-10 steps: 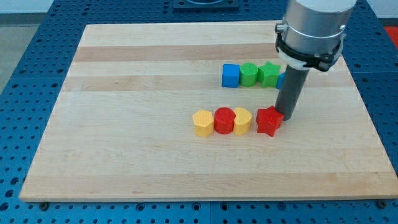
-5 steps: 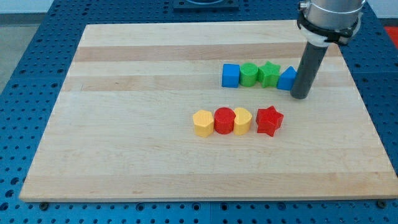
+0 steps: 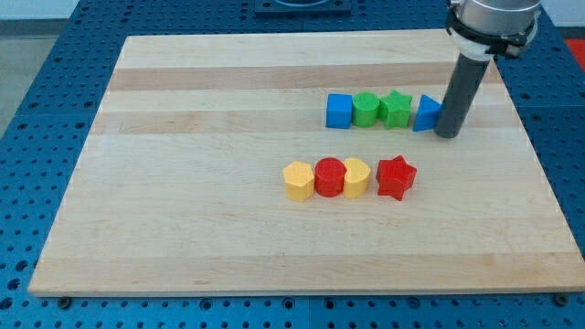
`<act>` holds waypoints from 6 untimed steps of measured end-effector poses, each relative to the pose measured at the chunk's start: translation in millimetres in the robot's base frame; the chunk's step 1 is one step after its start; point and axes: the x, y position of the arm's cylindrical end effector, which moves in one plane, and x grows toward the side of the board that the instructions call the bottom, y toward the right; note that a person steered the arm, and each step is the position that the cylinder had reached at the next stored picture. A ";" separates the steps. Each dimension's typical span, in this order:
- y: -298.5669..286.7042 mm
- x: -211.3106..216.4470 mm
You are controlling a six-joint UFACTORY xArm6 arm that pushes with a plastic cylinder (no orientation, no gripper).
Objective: Slightly move the blue cube to the right of the green star
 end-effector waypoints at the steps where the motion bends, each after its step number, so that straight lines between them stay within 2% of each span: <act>1: 0.0 -2.8; 5: 0.7 -2.3; 6: 19.1 22.4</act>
